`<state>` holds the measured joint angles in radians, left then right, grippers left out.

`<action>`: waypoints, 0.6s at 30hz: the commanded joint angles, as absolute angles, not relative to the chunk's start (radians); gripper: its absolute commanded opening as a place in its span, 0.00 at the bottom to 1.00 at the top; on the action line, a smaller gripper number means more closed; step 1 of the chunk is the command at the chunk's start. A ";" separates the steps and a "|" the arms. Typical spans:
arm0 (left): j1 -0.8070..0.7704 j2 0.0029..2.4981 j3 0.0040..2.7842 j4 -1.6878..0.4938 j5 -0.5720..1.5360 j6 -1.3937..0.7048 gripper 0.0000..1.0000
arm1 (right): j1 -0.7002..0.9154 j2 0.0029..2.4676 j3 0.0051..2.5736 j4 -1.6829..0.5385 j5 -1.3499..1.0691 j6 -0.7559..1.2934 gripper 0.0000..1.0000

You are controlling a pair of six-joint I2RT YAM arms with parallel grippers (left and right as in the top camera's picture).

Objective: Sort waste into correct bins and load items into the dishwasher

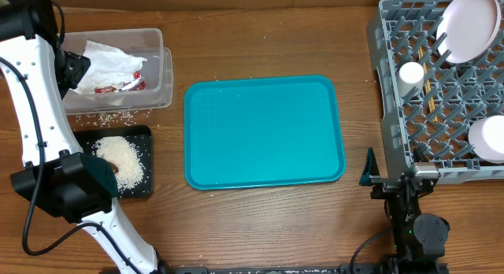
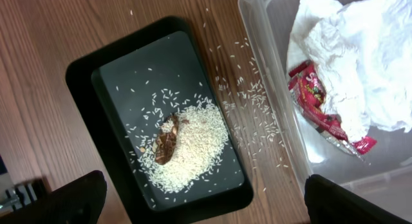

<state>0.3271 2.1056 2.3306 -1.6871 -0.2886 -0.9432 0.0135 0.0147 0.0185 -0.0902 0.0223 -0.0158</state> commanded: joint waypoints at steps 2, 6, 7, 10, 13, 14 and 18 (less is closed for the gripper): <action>0.319 2.083 2.330 -1.690 -0.246 -0.780 1.00 | 0.011 0.003 0.008 -0.083 0.016 -0.019 1.00; 0.290 2.056 2.319 -1.690 -0.188 -0.647 1.00 | 0.011 0.003 0.008 -0.083 0.016 -0.019 1.00; 0.281 2.043 2.308 -1.690 -0.196 -0.646 1.00 | 0.011 0.003 0.008 -0.083 0.016 -0.019 1.00; 0.260 1.981 2.234 -1.671 -0.217 -0.659 1.00 | 0.011 0.003 0.008 -0.083 0.016 -0.019 1.00; 0.244 1.892 2.093 -1.600 -0.211 -0.659 1.00 | 0.011 0.003 0.008 -0.083 0.016 -0.019 1.00; 0.235 1.832 1.996 -1.547 -0.209 -0.658 1.00 | 0.011 0.003 0.008 -0.083 0.016 -0.019 1.00; 0.204 1.669 1.730 -1.399 -0.209 -0.656 1.00 | 0.011 0.003 0.008 -0.083 0.016 -0.019 1.00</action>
